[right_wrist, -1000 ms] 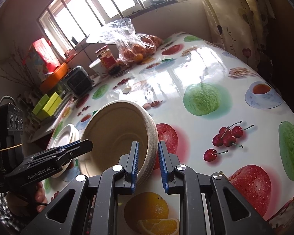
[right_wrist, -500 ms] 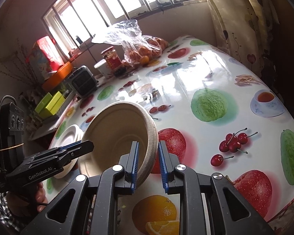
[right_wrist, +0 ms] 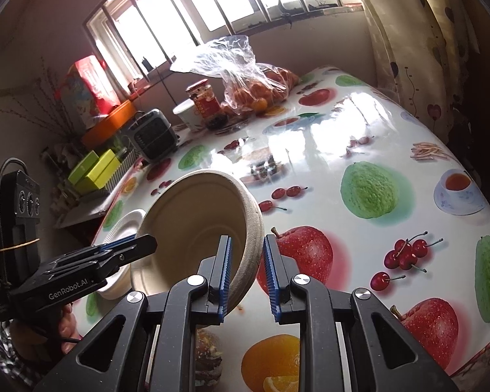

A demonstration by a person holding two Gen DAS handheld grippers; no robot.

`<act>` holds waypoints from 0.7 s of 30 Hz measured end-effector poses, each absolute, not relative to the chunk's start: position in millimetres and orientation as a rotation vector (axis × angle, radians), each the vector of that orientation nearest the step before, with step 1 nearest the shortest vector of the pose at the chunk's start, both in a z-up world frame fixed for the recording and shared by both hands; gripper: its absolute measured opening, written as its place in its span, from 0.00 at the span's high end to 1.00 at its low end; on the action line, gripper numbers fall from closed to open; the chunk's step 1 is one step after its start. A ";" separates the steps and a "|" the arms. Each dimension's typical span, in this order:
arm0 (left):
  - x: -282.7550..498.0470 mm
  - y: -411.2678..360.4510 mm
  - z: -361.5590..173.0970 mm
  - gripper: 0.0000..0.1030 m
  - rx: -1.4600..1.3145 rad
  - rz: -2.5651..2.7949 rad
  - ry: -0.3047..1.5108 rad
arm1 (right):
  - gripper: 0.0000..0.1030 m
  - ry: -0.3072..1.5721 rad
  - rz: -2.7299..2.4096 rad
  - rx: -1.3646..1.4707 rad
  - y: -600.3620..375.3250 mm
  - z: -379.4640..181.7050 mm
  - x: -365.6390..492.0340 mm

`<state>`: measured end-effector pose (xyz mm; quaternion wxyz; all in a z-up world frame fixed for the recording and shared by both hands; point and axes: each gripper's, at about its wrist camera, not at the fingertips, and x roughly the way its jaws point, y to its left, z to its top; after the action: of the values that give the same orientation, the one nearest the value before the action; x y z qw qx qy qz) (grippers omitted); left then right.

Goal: Organize plates and bowls
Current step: 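Lift the brown bowl stack and carry it toward the white plate stack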

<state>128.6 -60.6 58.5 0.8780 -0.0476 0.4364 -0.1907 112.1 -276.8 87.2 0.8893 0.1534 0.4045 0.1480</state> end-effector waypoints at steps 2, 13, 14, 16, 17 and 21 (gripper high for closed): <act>128.7 -55.4 60.6 0.79 -0.103 -0.386 0.905 | 0.81 0.840 0.321 0.313 -272.7 88.8 115.5; 127.7 -23.7 67.9 0.79 -0.142 -0.303 0.891 | 0.81 0.853 0.407 0.281 -241.2 92.9 134.7; 127.6 -21.1 68.6 0.79 -0.144 -0.295 0.889 | 0.81 0.854 0.414 0.278 -238.3 93.1 136.3; 127.2 -16.0 69.5 0.79 -0.150 -0.280 0.887 | 0.81 0.857 0.429 0.274 -232.9 93.5 139.9; 127.1 -13.5 69.9 0.79 -0.151 -0.273 0.886 | 0.81 0.859 0.437 0.271 -230.4 93.6 141.4; 126.5 -1.9 70.9 0.79 -0.167 -0.240 0.882 | 0.81 0.866 0.468 0.258 -218.6 93.4 147.1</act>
<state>126.5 -1.9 70.9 0.8940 -0.0807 0.4252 -0.1159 147.1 -218.6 93.4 0.8732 0.1234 0.4148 0.2240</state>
